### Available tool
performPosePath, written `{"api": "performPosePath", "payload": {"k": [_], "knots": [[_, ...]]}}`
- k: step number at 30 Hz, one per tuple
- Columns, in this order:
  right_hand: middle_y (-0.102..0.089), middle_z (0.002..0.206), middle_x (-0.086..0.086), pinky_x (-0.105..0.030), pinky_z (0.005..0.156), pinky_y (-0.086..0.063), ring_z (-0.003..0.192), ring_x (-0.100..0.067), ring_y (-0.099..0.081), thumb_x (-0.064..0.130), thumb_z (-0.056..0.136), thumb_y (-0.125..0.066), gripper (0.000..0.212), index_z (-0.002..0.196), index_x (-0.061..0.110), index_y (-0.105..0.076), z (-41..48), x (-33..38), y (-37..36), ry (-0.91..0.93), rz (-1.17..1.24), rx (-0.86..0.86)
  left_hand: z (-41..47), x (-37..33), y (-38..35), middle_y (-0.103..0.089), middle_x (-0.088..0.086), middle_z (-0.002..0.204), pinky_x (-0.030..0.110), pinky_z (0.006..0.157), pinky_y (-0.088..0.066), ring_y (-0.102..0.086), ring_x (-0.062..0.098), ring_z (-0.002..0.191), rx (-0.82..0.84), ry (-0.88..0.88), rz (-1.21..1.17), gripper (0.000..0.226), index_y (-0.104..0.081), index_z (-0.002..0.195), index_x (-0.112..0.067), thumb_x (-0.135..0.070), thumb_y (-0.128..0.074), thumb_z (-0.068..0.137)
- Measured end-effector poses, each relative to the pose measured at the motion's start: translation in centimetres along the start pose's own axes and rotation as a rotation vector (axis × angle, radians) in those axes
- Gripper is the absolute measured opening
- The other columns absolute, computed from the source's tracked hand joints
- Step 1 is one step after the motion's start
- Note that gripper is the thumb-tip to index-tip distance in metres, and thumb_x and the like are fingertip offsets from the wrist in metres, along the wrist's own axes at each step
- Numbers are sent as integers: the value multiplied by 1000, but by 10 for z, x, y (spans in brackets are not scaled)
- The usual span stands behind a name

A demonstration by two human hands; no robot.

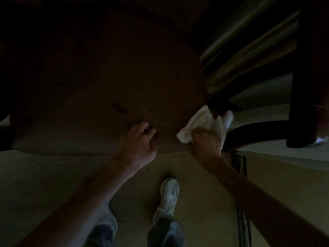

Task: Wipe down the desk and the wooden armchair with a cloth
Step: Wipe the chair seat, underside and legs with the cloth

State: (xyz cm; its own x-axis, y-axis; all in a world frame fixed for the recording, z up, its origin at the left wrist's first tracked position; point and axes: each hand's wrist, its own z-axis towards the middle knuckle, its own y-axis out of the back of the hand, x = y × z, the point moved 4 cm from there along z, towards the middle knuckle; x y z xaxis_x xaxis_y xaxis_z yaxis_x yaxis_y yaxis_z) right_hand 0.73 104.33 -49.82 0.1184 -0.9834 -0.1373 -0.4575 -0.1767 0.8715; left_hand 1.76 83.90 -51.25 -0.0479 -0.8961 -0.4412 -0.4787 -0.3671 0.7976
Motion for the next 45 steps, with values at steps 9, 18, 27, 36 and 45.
{"api": "performPosePath", "payload": {"k": [9,18,27,36,45], "knots": [[-61,125,-12,-35,86,-47,110,-30,-60,13,93,-53,30,122,10,-58,53,-16,18,-162,-6,-39,0,-3,4,-31,-8,145,37,102,-35,-32,15,131,-15,1,66,52,-41,141,-30,-41,-44,90],[-62,123,-12,-40,99,-42,113,-29,-58,15,92,-53,26,117,9,-60,49,-20,28,37,-143,27,-3,-6,5,-25,-8,151,38,102,-35,-27,15,134,22,12,95,54,-35,144,-30,-41,-42,91],[-59,126,-9,-37,99,-38,117,-27,-54,17,91,-51,33,123,12,-57,-1,-1,-4,169,-175,121,-8,0,-5,-29,-10,148,39,99,-37,-30,13,132,-13,41,73,55,-40,141,-33,-44,-44,88],[-65,118,-14,-40,92,-44,107,-29,-61,16,96,-50,23,112,7,-62,67,-24,49,-66,-140,-92,-2,-1,-4,-32,-7,147,39,97,-37,-32,15,129,-41,31,113,55,-42,140,-30,-44,-47,86],[-56,126,-9,-35,90,-43,114,-27,-54,12,89,-50,36,126,11,-52,-1,-2,2,146,-132,86,-6,-4,-4,-30,-7,148,37,99,-37,-31,15,131,-12,31,85,55,-39,141,-30,-45,-43,88]]}}
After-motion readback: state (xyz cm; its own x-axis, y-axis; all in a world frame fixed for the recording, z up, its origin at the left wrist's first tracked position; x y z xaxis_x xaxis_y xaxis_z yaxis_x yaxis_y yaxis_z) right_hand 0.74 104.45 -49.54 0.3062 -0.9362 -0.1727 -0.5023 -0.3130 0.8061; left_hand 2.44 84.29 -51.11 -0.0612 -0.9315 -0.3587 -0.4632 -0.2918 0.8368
